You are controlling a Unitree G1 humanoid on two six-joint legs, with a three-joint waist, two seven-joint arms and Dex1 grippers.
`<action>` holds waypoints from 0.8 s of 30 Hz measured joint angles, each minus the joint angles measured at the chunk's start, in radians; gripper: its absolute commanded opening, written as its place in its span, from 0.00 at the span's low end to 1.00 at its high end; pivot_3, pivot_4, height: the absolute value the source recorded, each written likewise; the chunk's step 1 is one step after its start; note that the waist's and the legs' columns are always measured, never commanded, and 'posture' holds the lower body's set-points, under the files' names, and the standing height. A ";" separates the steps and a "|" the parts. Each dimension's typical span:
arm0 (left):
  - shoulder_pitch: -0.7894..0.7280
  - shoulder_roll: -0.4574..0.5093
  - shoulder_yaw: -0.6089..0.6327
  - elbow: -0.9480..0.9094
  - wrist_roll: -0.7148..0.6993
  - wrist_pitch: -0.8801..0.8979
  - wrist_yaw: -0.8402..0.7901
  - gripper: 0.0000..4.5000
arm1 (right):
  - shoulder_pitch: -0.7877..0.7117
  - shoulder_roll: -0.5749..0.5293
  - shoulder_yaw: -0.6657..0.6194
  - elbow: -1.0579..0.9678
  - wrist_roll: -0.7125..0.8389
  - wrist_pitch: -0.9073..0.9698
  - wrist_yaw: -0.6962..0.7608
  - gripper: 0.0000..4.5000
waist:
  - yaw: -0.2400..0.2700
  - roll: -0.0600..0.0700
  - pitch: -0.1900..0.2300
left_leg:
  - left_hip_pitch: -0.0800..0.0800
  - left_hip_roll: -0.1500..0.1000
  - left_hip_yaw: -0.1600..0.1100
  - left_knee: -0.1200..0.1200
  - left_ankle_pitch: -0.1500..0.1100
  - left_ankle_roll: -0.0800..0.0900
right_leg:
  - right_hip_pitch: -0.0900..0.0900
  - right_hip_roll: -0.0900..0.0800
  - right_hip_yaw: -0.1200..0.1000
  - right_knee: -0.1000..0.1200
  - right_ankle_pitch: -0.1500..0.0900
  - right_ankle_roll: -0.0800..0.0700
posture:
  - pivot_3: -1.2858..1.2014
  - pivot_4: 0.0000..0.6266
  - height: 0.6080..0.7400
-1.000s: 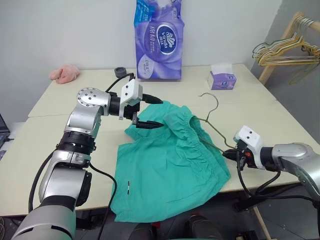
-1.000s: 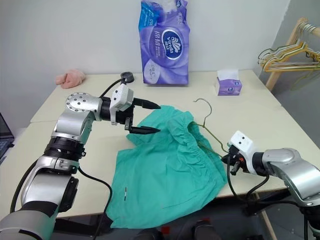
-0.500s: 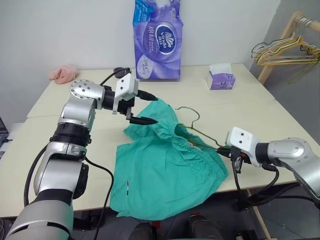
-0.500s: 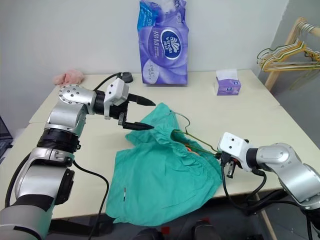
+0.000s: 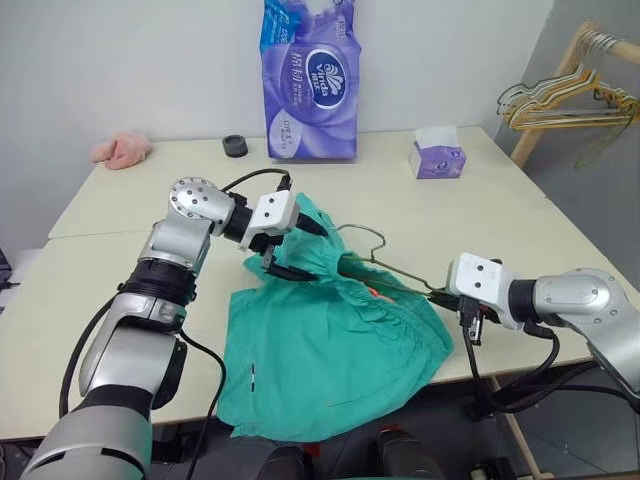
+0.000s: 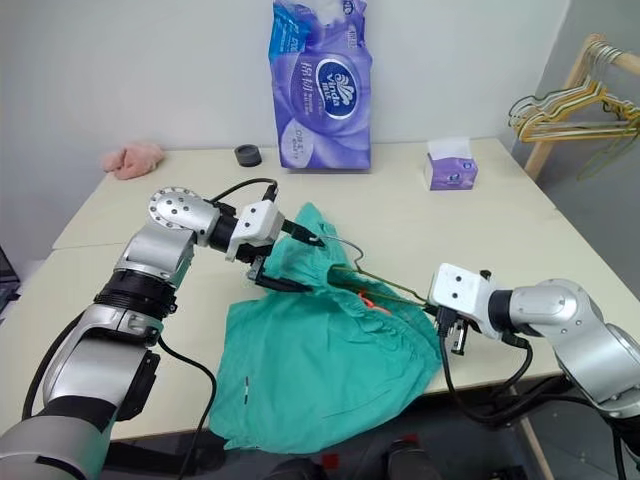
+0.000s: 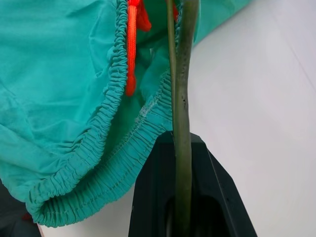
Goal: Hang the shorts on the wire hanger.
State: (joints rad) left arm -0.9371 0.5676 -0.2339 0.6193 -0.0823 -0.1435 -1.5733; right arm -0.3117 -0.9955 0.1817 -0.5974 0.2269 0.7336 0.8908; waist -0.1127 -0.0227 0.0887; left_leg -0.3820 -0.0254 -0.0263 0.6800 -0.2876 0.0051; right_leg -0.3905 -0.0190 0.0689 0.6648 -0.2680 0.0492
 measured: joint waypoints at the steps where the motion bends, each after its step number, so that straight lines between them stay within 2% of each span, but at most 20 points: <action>1: 0.000 -0.005 -0.003 0.007 0.006 -0.005 0.007 1.00 | -0.006 0.004 0.000 -0.002 0.000 0.000 0.001 0.00 | 0.000 0.000 0.000 | 0.000 0.000 0.000 0.000 0.000 0.000 | 0.000 0.000 0.000 0.000 0.000 0.000 | 0.44 0.09 1.00; 2: 0.000 -0.009 -0.007 0.018 0.014 -0.016 0.014 1.00 | -0.013 0.010 0.000 -0.007 0.000 0.000 0.002 0.00 | -0.001 0.000 0.000 | 0.000 0.000 0.000 0.000 0.000 0.000 | 0.000 0.000 0.000 0.000 0.000 0.000 | 0.44 0.09 1.00; 5: 0.001 -0.021 -0.013 0.036 0.024 -0.023 0.022 0.87 | -0.016 0.016 0.000 -0.016 0.000 0.001 0.003 0.00 | -0.002 0.000 0.000 | 0.000 0.000 0.000 0.000 0.000 0.000 | 0.000 0.000 0.000 0.000 0.000 0.000 | 0.44 0.09 1.00; 17: 0.031 -0.020 -0.013 0.038 0.022 0.008 0.010 0.05 | -0.016 0.023 0.002 -0.017 -0.021 -0.042 0.007 0.00 | -0.002 0.000 0.000 | 0.000 0.000 0.000 0.000 0.000 0.000 | 0.000 0.000 0.000 0.000 0.000 0.000 | 0.44 0.08 1.00; 18: 0.034 -0.017 -0.014 0.032 0.022 0.007 0.002 0.01 | -0.017 0.024 0.000 -0.014 -0.030 -0.052 0.003 0.00 | -0.002 0.000 0.000 | 0.000 0.000 0.000 0.000 0.000 0.000 | 0.000 0.000 0.000 0.000 0.000 0.000 | 0.44 0.08 1.00; 21: 0.051 -0.014 -0.015 0.012 0.021 0.006 -0.008 0.01 | -0.018 0.016 -0.002 -0.008 -0.047 -0.093 0.027 0.00 | -0.002 0.000 0.000 | 0.000 0.000 0.000 0.000 0.000 0.000 | 0.000 0.000 0.000 0.000 0.000 0.000 | 0.44 0.08 1.00; 24: 0.060 -0.015 -0.015 0.008 0.019 0.009 -0.008 0.00 | -0.018 0.016 -0.003 -0.002 -0.047 -0.119 0.046 0.15 | -0.002 0.000 0.000 | 0.000 0.000 -0.001 0.000 0.000 0.000 | 0.000 0.000 0.000 0.001 0.000 0.000 | 0.44 0.07 1.00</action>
State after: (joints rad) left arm -0.8770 0.5524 -0.2491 0.6274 -0.0631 -0.1346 -1.5814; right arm -0.3295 -0.9798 0.1789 -0.5992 0.1801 0.6143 0.9370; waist -0.1144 -0.0226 0.0887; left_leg -0.3819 -0.0255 -0.0268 0.6801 -0.2876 0.0050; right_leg -0.3905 -0.0191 0.0686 0.6655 -0.2679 0.0492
